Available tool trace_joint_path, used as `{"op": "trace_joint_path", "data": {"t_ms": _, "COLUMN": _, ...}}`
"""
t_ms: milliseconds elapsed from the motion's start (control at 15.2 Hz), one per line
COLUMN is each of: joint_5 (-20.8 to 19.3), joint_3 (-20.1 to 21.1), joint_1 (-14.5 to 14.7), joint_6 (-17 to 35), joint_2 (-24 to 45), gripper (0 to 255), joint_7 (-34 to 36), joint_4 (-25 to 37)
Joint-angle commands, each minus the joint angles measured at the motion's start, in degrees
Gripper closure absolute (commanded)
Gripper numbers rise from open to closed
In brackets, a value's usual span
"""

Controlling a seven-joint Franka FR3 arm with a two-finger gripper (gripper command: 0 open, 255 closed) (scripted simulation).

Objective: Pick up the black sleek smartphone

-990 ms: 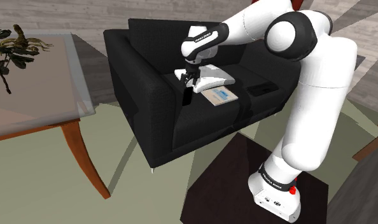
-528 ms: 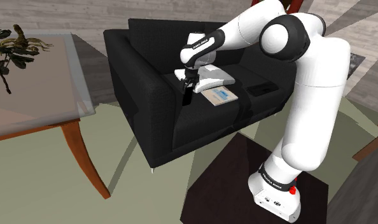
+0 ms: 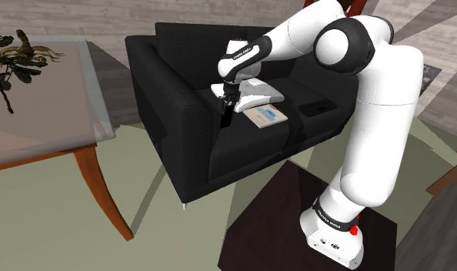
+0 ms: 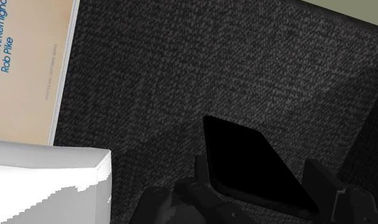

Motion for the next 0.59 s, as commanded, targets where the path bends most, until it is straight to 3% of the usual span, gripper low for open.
{"op": "trace_joint_path", "data": {"t_ms": 0, "joint_5": 0.0, "joint_3": 0.0, "joint_1": 0.0, "joint_6": 0.0, "joint_2": 0.0, "gripper": 255, "joint_7": 0.0, "joint_4": 0.0}}
{"op": "trace_joint_path", "data": {"t_ms": 528, "joint_5": -0.8, "joint_3": -0.3, "joint_1": 0.2, "joint_6": -4.5, "joint_2": -2.5, "gripper": 255, "joint_7": 0.5, "joint_4": 2.0}}
